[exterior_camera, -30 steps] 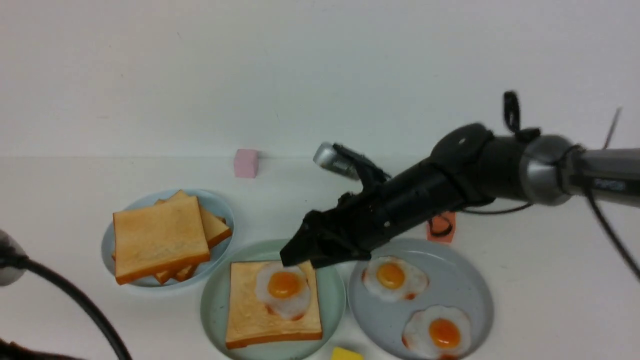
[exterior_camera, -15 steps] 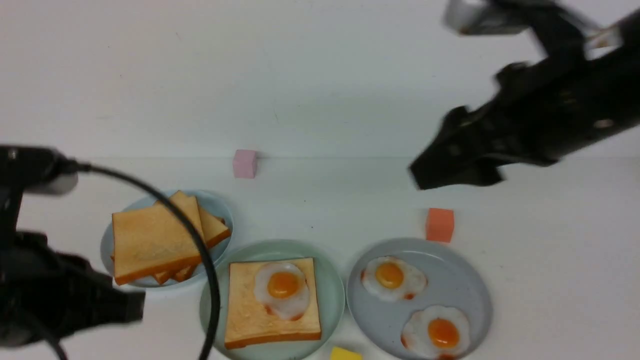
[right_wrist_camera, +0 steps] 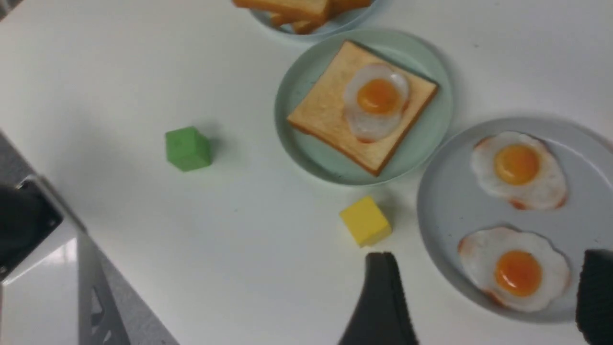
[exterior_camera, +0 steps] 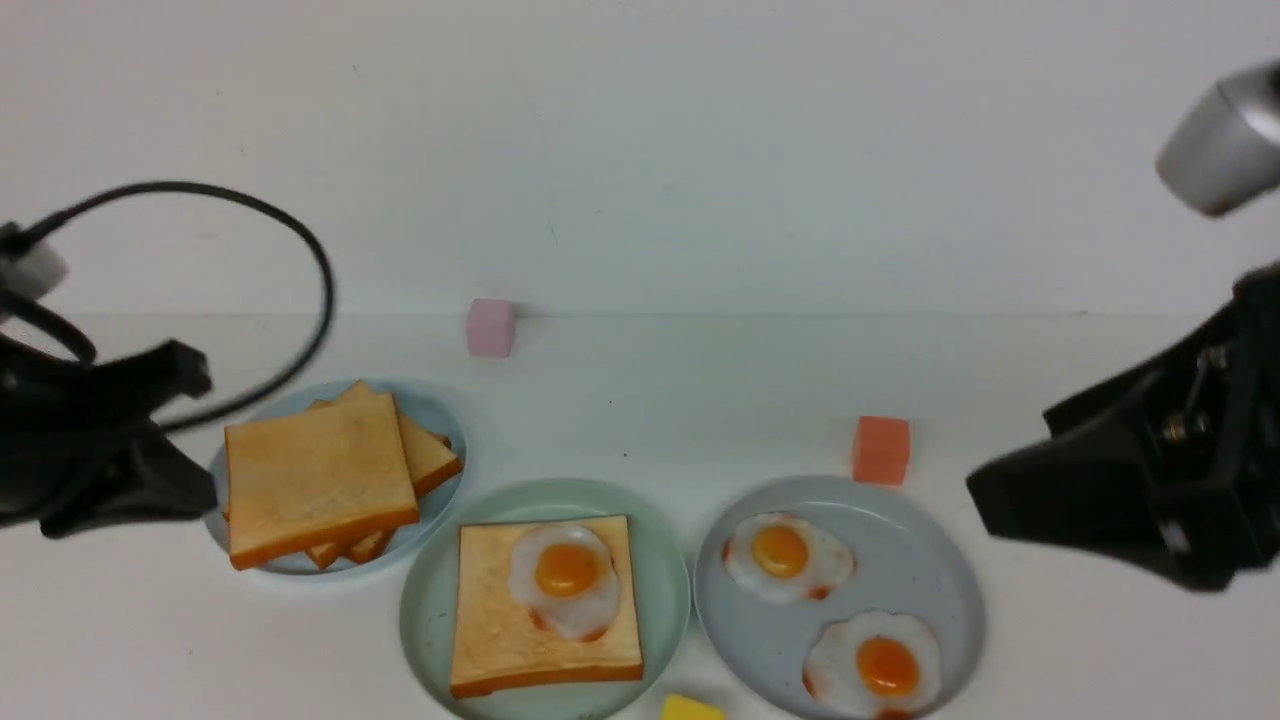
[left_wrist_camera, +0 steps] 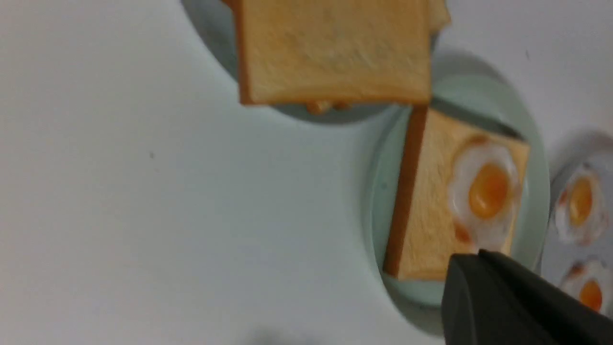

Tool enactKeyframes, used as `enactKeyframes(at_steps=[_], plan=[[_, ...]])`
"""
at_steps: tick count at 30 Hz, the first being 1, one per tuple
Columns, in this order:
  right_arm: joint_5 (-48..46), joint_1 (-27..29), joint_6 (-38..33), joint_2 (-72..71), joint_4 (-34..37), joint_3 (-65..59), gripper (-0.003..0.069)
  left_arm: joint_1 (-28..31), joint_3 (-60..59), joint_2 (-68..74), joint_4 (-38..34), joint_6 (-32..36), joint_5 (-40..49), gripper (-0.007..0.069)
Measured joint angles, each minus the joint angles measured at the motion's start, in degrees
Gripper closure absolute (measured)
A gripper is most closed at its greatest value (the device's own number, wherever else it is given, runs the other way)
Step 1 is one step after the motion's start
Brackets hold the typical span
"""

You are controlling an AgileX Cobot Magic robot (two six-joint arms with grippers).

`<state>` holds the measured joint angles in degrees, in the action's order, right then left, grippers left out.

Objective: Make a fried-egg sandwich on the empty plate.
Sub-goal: Use the left arm to grab a slice of bread

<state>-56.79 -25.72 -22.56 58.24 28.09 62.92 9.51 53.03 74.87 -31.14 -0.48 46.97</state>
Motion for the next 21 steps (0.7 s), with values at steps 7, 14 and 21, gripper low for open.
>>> enactKeyframes(at_steps=[7,14,21], plan=[[-0.4,0.0,-6.9,-0.1,3.1,-1.1,0.0134,1.4,0.0,8.7,-1.4,1.2,-8.3,0.0428],[-0.4,0.0,-7.6,-0.1,3.3,-1.1,0.0134,1.4,1.2,17.0,-2.1,5.4,-13.5,0.0266],[-0.1,0.0,-7.6,-0.1,3.6,-1.1,0.0134,1.4,1.5,23.9,-8.2,13.1,-17.1,0.0252]])
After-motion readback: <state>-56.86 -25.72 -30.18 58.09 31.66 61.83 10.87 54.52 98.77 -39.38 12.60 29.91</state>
